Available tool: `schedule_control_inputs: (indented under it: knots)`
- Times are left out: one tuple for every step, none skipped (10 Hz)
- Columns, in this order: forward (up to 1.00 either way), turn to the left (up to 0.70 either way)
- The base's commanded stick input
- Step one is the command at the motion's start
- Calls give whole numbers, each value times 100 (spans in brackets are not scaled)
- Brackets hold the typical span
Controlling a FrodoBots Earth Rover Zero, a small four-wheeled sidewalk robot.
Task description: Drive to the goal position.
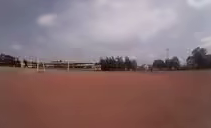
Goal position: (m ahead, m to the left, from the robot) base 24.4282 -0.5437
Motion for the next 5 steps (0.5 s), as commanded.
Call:
schedule_control_inputs:
  knots:
    - [70, 0]
    - [70, 0]
    - [70, 0]
    - [70, 0]
    - [70, 0]
